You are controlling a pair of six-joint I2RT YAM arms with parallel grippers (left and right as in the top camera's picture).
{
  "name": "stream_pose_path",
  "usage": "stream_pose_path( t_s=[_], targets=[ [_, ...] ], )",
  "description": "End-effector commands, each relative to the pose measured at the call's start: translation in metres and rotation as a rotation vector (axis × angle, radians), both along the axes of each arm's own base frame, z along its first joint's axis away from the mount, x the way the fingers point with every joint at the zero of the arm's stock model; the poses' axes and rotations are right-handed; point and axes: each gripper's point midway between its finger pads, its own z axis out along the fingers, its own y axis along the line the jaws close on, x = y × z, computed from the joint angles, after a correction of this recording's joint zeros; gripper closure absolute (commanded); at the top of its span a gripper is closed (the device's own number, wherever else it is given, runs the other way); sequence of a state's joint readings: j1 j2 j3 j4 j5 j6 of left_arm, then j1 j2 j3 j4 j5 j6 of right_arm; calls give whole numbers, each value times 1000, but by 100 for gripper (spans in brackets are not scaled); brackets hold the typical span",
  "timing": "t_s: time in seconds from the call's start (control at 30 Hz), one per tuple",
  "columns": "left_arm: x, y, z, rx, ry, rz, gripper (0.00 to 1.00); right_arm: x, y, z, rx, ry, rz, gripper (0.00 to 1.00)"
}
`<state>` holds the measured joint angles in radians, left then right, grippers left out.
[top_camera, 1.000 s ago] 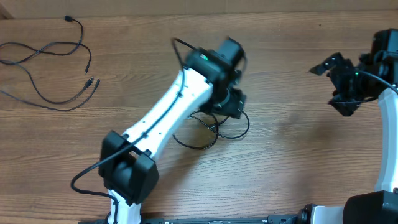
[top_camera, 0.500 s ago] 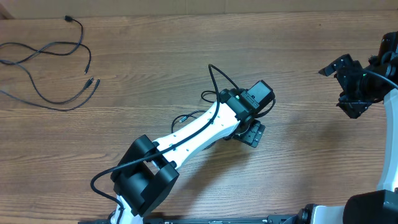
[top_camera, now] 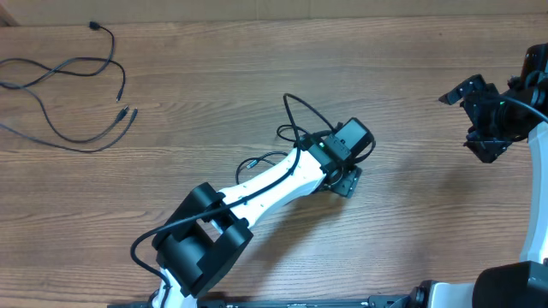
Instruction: Untangle cables
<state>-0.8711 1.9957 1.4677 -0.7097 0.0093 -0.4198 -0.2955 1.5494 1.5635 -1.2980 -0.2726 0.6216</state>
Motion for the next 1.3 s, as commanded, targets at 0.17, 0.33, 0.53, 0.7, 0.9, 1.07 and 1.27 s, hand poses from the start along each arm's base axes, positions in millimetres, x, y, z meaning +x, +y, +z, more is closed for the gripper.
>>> stream_pose_path(
  t_s=[0.17, 0.33, 0.53, 0.7, 0.9, 1.07, 1.27],
  targets=[
    [-3, 3, -6, 18, -6, 8, 83, 2, -3, 8, -19, -27, -5, 0],
    [-3, 3, -5, 15, -5, 7, 96, 2, -3, 8, -19, -27, -5, 0],
    [-8, 0, 7, -29, 22, -2, 96, 2, -3, 8, -19, -27, -4, 0],
    [-13, -12, 53, -149, 18, -30, 96, 2, -3, 8, -19, -27, -5, 0],
    [-7, 4, 135, -284, -108, -9, 96, 2, -3, 8, -19, -27, -5, 0],
    [-1, 19, 170, -337, -176, 7, 96, 2, -3, 8, -19, -27, -5, 0],
    [-6, 10, 130, -263, -102, -11, 41, 2, -3, 8, -19, -27, -5, 0]
  ],
)
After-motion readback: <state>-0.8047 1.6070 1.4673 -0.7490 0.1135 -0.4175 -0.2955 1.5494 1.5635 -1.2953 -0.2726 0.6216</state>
